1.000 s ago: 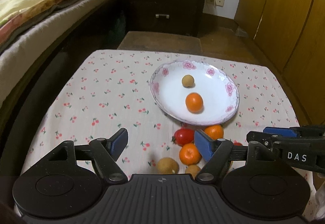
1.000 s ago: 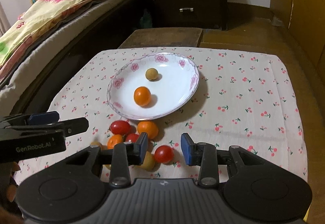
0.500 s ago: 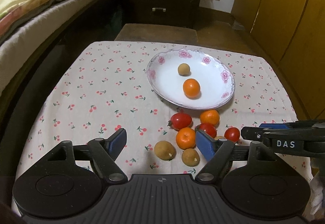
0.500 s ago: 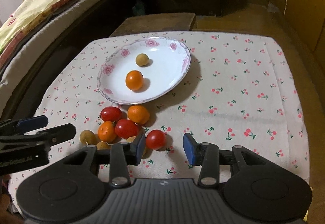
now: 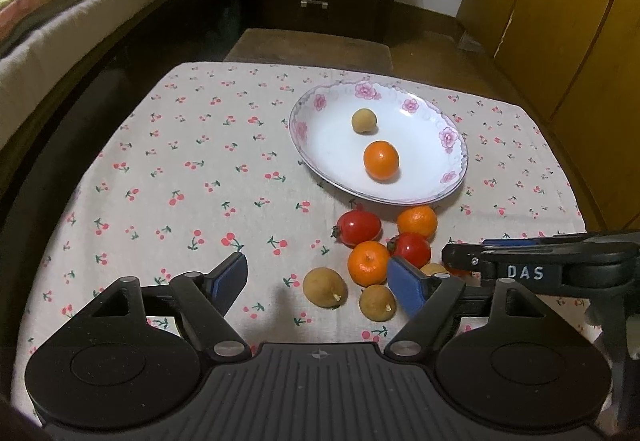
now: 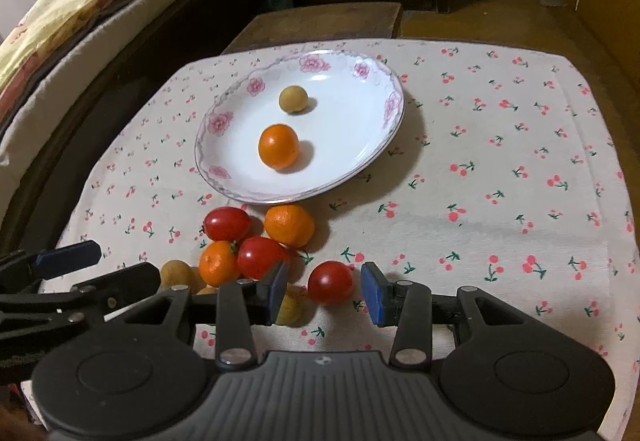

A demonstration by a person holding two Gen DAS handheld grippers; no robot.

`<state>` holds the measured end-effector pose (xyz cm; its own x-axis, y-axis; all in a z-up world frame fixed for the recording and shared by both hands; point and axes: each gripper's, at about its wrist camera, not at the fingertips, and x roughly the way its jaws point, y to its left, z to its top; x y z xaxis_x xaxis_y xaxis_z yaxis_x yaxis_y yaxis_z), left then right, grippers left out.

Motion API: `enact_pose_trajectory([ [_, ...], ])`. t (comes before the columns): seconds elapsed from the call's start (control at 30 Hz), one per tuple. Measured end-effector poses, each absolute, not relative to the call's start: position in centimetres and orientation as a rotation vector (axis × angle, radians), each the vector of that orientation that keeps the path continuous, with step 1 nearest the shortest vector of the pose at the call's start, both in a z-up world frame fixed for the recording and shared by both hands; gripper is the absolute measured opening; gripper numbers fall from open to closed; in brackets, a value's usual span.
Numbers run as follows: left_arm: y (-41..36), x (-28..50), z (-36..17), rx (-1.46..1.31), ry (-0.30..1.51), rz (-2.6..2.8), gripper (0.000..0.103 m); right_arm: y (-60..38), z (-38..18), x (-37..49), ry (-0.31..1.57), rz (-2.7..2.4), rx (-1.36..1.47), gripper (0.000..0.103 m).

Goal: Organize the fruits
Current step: 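Close the left gripper on a brown kiwi while the right gripper approaches a red tomato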

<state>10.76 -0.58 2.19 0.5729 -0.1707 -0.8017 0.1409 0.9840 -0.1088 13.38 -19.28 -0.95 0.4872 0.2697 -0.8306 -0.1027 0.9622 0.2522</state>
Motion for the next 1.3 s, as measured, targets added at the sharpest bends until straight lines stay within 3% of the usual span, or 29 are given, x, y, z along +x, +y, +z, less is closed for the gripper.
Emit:
enact_pose_trajectory([
  [0.23, -0.5, 11.3, 1.5, -0.037, 0.967, -0.174, 0.083, -19.5, -1.7, 13.9, 1.051, 0.214, 0.176, 0.041],
  [0.4, -1.0, 11.9, 0.7, -0.026, 0.980, -0.176, 0.081, -19.5, -2.1, 13.6, 1.058, 0.215, 0.148, 0.034],
  [0.47, -1.1, 12.3, 0.5, -0.023, 0.989, -0.177, 0.076, -19.6, -2.1, 13.5, 1.061, 0.218, 0.148, 0.033],
  [0.53, -1.1, 12.5, 0.2, -0.028, 1.005, -0.174, 0.060, -19.8, -2.1, 13.5, 1.065, 0.225, 0.155, 0.032],
  [0.63, -1.0, 12.8, -0.3, -0.042, 1.035, -0.175, 0.048, -19.8, -2.0, 13.3, 1.064, 0.231, 0.154, 0.031],
  [0.97, -1.3, 13.6, -1.7, -0.074, 1.082, -0.151, 0.050, -20.3, -1.9, 12.9, 1.060, 0.239, 0.170, 0.031],
  [1.13, -1.6, 13.4, -1.7, -0.073, 1.076, -0.168, 0.035, -20.4, -1.7, 12.9, 1.055, 0.238, 0.169, 0.031],
  [1.3, -1.3, 13.4, -1.7, -0.083, 1.078, -0.168, 0.035, -20.5, -1.4, 12.7, 1.053, 0.239, 0.168, 0.031],
])
